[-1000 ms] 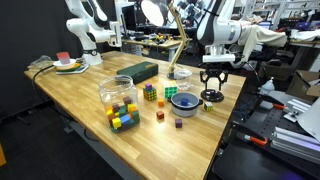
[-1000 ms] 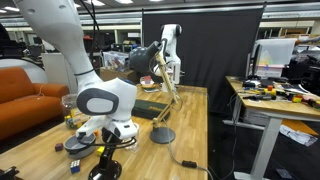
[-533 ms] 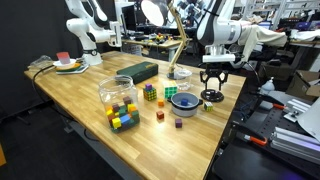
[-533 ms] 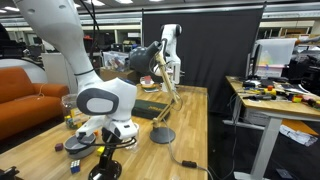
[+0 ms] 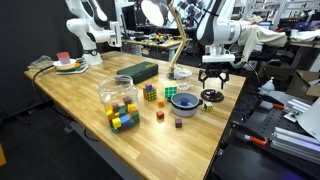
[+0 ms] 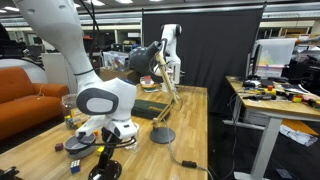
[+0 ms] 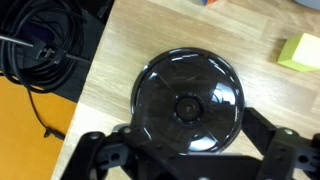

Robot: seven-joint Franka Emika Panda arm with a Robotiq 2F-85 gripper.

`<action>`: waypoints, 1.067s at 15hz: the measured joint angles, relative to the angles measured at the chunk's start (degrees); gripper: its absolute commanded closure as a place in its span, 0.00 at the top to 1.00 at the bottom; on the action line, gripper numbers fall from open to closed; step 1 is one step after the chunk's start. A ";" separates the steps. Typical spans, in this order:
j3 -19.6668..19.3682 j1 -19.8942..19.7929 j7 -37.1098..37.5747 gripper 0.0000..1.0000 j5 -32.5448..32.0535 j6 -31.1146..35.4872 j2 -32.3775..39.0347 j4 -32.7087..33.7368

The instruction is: Remove the black lid from the grey pot

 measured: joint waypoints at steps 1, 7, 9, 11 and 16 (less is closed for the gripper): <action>0.02 0.01 0.00 1.00 0.00 0.00 0.00 0.00; 0.10 0.02 -0.01 1.00 0.00 0.06 0.00 -0.06; 0.10 0.02 -0.04 1.00 -0.01 0.29 -0.15 -0.06; -0.10 0.11 -0.01 1.00 -0.15 0.78 -0.60 -0.18; -0.20 0.27 -0.01 1.00 -0.15 2.19 -2.13 -1.48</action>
